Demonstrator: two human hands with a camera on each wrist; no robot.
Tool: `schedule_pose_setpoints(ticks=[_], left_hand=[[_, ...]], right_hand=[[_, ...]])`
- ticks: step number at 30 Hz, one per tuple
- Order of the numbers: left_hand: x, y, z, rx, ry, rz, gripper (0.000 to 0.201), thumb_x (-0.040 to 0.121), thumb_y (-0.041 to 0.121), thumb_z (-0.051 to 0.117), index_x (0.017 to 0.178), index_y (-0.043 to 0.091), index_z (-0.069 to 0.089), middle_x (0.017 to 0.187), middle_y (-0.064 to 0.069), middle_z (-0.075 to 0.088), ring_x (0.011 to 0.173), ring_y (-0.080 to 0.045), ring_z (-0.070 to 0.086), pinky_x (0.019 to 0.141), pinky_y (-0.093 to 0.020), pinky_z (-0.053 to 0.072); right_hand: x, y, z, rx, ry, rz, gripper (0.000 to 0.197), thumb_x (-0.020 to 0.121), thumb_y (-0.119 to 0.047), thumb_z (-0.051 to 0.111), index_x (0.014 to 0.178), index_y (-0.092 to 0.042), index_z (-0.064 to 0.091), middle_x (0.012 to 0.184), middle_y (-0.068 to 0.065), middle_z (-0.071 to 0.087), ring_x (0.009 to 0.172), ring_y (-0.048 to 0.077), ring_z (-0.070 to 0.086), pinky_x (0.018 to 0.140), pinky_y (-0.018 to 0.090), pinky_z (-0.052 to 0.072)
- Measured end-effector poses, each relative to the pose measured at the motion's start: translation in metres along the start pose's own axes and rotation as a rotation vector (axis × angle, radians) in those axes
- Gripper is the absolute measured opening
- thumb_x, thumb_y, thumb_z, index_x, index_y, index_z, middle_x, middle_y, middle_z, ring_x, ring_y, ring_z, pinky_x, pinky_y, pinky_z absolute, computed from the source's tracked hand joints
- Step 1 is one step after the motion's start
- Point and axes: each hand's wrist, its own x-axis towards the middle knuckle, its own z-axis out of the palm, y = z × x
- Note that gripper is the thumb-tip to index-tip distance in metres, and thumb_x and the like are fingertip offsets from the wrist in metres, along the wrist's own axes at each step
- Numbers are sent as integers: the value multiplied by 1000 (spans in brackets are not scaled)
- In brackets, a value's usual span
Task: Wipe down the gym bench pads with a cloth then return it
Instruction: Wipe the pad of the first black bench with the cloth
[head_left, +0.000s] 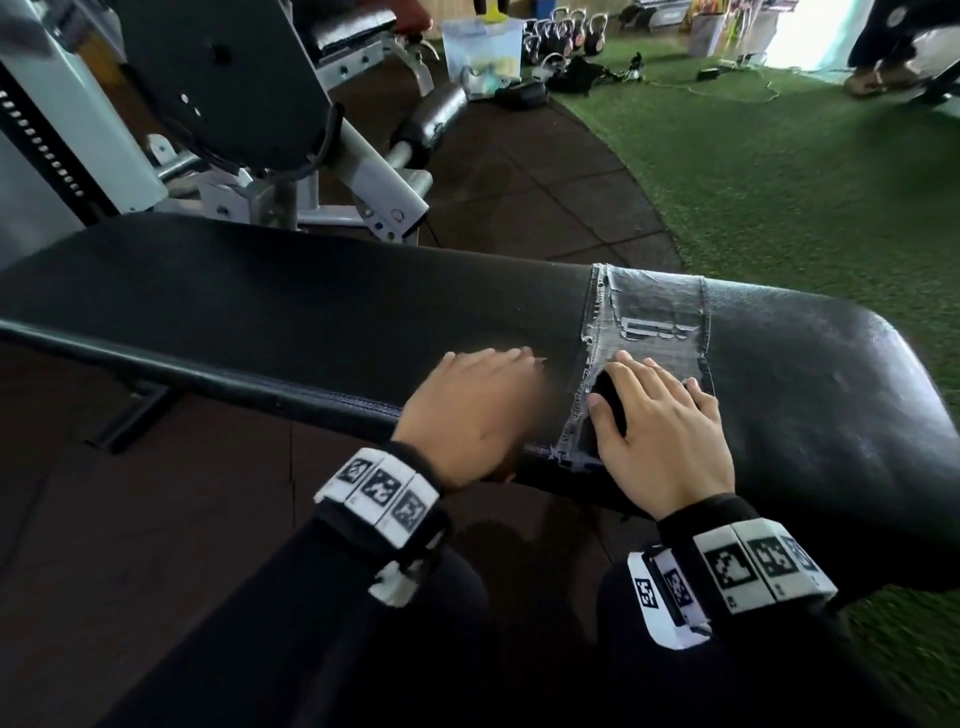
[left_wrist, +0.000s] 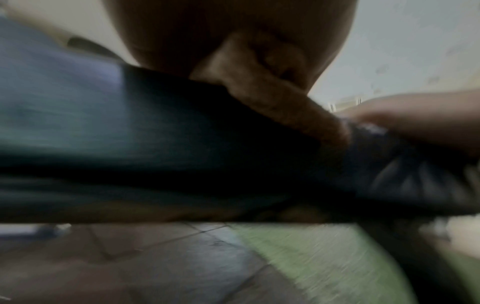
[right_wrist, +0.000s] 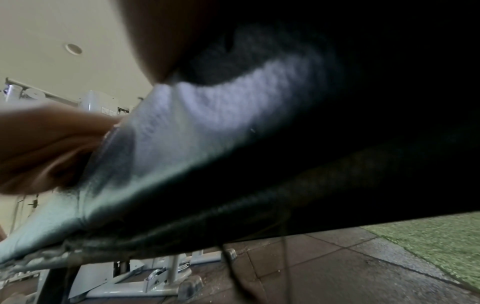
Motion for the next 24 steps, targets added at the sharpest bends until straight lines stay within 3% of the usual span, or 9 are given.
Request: schedule_pose_setpoints(ticks=[3,5,7,9,11,13,19,22,24], left_hand=[[-15,-42,-21,-45,102,-12,59,86,52,37,134,21,52,137,5,53,128,-17,45,108,-25,17],[-16,-79,-34,-129,165,-180,51,84,47,45,128,24,58,132,4,57,124,-16,49,111,-27,23],[-10,-111,-43,-210,177,-377,43,83,46,48,119,28,62,121,2,64,117,-19,56,110,-41,33],[4,-126,-46,-135,87,-535,39,83,52,47,111,27,60,114,0,64,114,-25,55,107,-51,32],[22,-125,-40,34,-52,-608,53,85,58,45,126,26,52,132,-1,53,129,-27,42,111,-54,21],[37,-105,-30,113,-91,-564,64,85,62,45,139,28,40,144,0,43,135,-26,33,110,-52,17],[56,-15,8,44,-206,-250,82,80,77,29,148,33,24,157,11,19,145,-15,11,115,-51,2],[54,-9,7,-161,-194,-250,90,72,80,20,148,32,25,158,10,13,145,-9,4,115,-46,-6],[48,-24,0,-235,-105,-266,85,74,78,23,146,33,29,158,9,13,145,-8,6,115,-45,-3]], right_hand=[[0,0,-1,1,0,-4,42,94,-46,32,128,-27,47,145,-11,40,137,13,32,113,42,18],[0,0,-1,-2,-3,-4,41,94,-46,33,128,-27,47,145,-11,40,137,13,32,113,42,18],[0,0,-1,0,-7,-6,39,94,-45,33,126,-27,48,145,-11,40,137,12,32,113,42,18],[0,0,-2,8,-1,-7,36,94,-45,35,123,-28,49,145,-12,40,137,12,32,112,43,18],[0,-1,-2,14,4,-4,35,94,-44,37,122,-28,50,145,-12,40,137,13,32,112,43,19],[0,-1,-2,12,8,-6,34,94,-44,37,121,-28,50,144,-12,41,136,13,32,111,43,19],[2,0,-3,17,-29,-15,39,95,-46,34,127,-27,45,147,-12,36,139,10,27,112,42,15],[3,2,-6,35,-99,-21,43,96,-47,30,133,-28,39,151,-12,29,141,9,20,114,42,12],[7,7,-11,68,-225,-44,48,97,-46,30,141,-26,31,155,-12,19,144,9,11,116,40,5]])
